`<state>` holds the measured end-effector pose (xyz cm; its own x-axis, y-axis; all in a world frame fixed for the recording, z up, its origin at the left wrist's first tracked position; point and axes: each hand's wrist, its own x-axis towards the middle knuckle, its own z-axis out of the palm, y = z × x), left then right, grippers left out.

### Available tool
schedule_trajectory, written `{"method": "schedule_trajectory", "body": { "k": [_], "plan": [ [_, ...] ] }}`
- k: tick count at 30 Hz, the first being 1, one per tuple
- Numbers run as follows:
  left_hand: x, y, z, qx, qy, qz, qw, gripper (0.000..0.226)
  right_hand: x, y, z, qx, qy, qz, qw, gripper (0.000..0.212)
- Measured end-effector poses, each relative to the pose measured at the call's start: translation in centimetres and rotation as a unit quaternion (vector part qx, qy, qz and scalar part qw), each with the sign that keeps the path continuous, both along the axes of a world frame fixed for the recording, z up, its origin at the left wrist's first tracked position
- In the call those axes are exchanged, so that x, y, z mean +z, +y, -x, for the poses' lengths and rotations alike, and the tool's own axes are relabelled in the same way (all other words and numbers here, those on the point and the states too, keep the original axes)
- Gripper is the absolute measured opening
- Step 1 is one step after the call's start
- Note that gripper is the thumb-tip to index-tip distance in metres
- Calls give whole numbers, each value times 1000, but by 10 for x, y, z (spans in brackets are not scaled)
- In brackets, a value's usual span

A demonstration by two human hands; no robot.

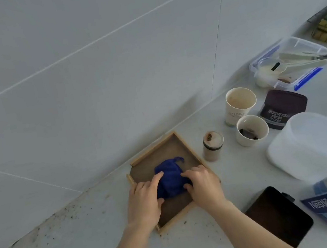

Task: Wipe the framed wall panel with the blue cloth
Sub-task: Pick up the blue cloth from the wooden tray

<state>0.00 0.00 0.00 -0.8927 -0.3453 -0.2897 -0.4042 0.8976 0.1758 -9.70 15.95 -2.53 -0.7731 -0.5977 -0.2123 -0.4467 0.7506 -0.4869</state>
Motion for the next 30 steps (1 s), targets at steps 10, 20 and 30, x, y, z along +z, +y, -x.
{"method": "schedule_trajectory", "body": {
  "k": [10, 20, 30],
  "plan": [
    [10, -10, -3, 25, 39, -1, 999, 41, 12, 1, 4, -27, 0, 55, 998, 20],
    [99, -50, -16, 40, 157, 22, 987, 9, 89, -25, 12, -23, 56, 113, 992, 19],
    [201, -100, -82, 67, 283, 59, 955, 9, 206, -71, -35, 28, 123, 151, 980, 18]
  ]
}}
